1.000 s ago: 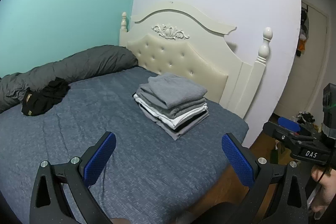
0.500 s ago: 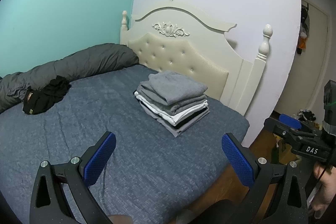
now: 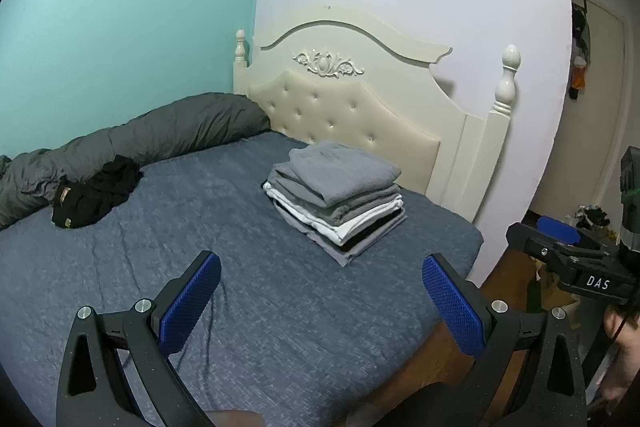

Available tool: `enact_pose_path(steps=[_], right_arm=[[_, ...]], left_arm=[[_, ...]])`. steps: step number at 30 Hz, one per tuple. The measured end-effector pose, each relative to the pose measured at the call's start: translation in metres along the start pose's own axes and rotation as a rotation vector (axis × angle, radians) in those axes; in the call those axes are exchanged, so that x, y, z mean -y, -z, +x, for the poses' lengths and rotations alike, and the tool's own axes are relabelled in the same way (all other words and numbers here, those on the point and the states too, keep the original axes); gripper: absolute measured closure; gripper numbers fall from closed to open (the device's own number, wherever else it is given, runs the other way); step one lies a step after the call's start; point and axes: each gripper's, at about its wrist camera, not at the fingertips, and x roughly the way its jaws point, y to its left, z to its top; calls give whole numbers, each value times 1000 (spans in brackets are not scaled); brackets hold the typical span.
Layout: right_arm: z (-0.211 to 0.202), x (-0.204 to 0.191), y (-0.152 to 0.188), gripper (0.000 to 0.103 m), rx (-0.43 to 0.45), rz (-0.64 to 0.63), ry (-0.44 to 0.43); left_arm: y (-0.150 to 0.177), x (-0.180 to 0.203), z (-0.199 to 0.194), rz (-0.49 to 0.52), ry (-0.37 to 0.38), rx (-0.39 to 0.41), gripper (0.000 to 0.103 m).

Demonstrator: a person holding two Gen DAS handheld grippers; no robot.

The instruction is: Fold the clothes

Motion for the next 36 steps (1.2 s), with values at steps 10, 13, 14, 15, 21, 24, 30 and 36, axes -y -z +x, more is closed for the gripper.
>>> enact_pose_path(steps=[10, 13, 14, 15, 21, 24, 30, 36], right_arm=[[-1, -1, 0, 0, 1, -4, -3], [-1, 0, 0, 1, -3, -4, -4], [0, 0, 1, 0, -4, -4, -5], [-1, 0, 1, 0, -4, -4, -4], [-1, 0, 2, 0, -7, -6, -2], [0, 0, 2, 0, -10, -4, -2], [0, 0, 2, 0, -12, -2, -1], [0, 0, 3, 0, -15, -3, -1]], left_arm=[[0, 3, -1, 6, 1, 4, 0], [1, 4, -2, 8, 5, 5, 0], [1, 4, -3, 5, 7, 6, 0], [1, 4, -3, 2, 8, 8, 0], [2, 4, -4, -3, 10, 13, 0], [2, 4, -4, -4, 12, 16, 0], [3, 2, -4, -9, 14, 16, 1], [3, 4, -4, 0, 17, 19, 1]])
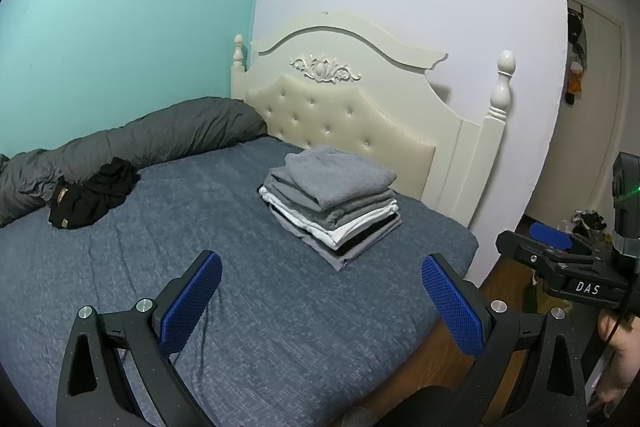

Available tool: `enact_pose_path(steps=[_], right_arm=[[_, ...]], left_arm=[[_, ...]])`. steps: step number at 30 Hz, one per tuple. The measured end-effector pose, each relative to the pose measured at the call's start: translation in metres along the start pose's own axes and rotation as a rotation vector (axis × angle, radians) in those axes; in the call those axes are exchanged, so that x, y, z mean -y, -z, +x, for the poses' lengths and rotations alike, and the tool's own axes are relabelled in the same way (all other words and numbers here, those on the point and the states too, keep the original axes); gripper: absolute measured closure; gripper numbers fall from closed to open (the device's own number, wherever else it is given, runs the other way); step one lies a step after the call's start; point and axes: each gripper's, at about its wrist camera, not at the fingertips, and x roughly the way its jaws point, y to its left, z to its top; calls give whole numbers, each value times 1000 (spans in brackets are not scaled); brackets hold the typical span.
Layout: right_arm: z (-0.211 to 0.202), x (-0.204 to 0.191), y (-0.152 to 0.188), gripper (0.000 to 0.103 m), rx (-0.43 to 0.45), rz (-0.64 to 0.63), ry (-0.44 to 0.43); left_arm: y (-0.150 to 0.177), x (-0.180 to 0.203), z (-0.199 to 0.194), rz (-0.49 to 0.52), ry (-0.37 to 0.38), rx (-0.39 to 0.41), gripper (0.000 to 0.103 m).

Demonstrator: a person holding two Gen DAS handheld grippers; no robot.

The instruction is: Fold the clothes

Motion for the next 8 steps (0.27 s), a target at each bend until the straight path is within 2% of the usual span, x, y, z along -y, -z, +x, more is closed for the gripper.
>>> enact_pose_path(steps=[8], right_arm=[[-1, 1, -1, 0, 2, 3, 1]], left_arm=[[0, -1, 0, -9, 2, -2, 1]])
